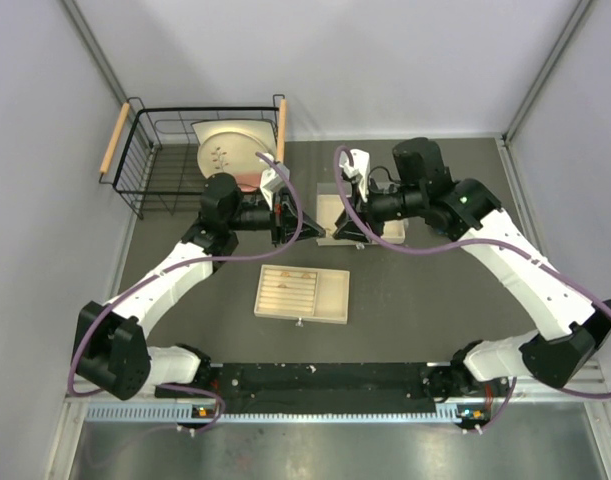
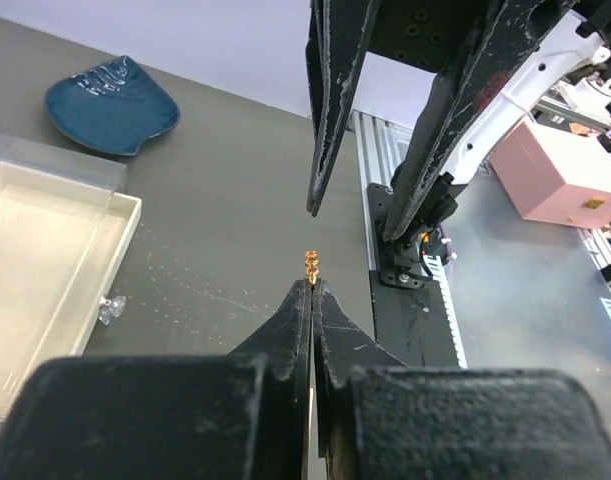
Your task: Organize the mixed jewelry
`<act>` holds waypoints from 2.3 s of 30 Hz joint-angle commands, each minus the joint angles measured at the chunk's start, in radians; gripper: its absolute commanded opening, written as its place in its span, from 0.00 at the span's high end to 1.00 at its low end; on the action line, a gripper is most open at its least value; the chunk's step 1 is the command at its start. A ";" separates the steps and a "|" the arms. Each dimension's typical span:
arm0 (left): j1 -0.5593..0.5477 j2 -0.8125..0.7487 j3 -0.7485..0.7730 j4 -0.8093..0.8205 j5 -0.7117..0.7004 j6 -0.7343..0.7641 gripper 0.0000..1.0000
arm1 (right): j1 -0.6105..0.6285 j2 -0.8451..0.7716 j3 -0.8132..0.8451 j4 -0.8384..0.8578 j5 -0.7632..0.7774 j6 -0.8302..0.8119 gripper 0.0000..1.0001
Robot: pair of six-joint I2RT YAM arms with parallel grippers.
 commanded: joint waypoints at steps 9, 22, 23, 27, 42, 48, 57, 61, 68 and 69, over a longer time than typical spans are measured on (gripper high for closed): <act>0.004 -0.006 0.027 0.055 0.051 -0.026 1.00 | -0.003 0.050 0.020 0.003 -0.085 -0.025 0.75; 0.004 -0.006 0.024 0.060 0.048 -0.032 1.00 | 0.000 0.064 0.027 0.003 -0.106 -0.021 0.88; 0.002 -0.006 0.024 0.060 0.046 -0.034 1.00 | 0.002 0.064 0.029 0.003 -0.106 -0.021 0.88; 0.002 -0.001 0.024 0.061 0.046 -0.037 1.00 | 0.008 0.065 0.031 0.003 -0.106 -0.021 0.88; 0.002 0.001 0.021 0.066 0.045 -0.037 1.00 | 0.037 0.073 0.038 0.004 -0.114 -0.024 0.99; 0.001 0.002 0.019 0.066 0.043 -0.037 1.00 | 0.043 0.076 0.040 0.003 -0.114 -0.024 0.97; 0.002 0.001 0.019 0.066 0.045 -0.037 1.00 | 0.048 0.071 0.040 0.003 -0.129 -0.019 0.94; 0.002 0.002 0.019 0.066 0.043 -0.037 1.00 | 0.051 0.068 0.040 0.001 -0.131 -0.018 0.91; 0.001 0.002 0.019 0.066 0.046 -0.037 1.00 | 0.051 0.070 0.047 0.001 -0.132 -0.016 0.82; 0.001 0.002 0.019 0.066 0.045 -0.037 1.00 | 0.051 0.071 0.049 0.001 -0.131 -0.015 0.83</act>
